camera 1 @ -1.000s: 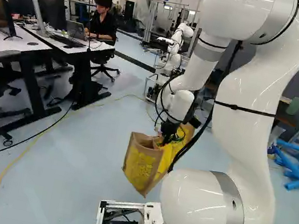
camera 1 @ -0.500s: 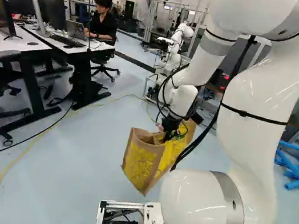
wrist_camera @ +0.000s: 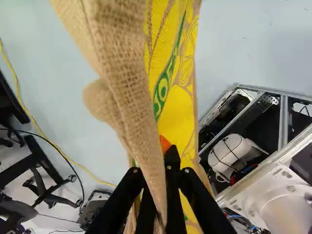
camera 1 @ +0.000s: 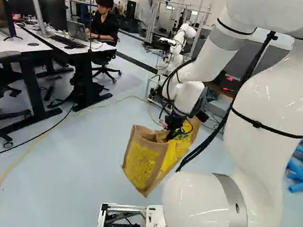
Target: Pick up the bag on the ground and place it on the table
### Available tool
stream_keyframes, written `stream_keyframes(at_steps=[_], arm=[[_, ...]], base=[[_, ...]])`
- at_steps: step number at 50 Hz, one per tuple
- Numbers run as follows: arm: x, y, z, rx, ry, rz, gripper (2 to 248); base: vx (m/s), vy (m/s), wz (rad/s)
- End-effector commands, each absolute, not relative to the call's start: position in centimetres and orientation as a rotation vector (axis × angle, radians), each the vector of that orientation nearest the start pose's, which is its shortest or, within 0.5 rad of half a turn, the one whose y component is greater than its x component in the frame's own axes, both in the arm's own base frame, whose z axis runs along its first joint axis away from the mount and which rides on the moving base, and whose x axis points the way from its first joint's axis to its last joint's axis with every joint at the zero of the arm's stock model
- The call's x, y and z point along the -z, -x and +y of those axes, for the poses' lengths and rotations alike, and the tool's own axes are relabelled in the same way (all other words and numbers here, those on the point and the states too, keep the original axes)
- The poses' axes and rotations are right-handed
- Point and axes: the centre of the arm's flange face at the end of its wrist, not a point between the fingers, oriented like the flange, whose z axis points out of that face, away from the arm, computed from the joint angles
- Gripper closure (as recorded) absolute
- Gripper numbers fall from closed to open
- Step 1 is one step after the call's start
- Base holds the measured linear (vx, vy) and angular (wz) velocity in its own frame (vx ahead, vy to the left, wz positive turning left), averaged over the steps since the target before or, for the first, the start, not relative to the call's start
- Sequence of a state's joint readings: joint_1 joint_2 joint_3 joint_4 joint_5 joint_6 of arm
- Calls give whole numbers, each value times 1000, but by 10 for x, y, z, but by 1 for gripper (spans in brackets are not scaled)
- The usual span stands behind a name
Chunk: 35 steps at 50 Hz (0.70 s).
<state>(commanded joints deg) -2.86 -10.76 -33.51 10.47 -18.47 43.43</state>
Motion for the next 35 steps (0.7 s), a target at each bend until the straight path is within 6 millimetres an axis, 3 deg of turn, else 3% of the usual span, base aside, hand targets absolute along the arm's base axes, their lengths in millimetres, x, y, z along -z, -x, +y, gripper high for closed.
stream_keyframes(at_steps=[35], arm=[[-371, -372, -14, 44, 2683, 1426, 229]], base=[[0, 0, 0]])
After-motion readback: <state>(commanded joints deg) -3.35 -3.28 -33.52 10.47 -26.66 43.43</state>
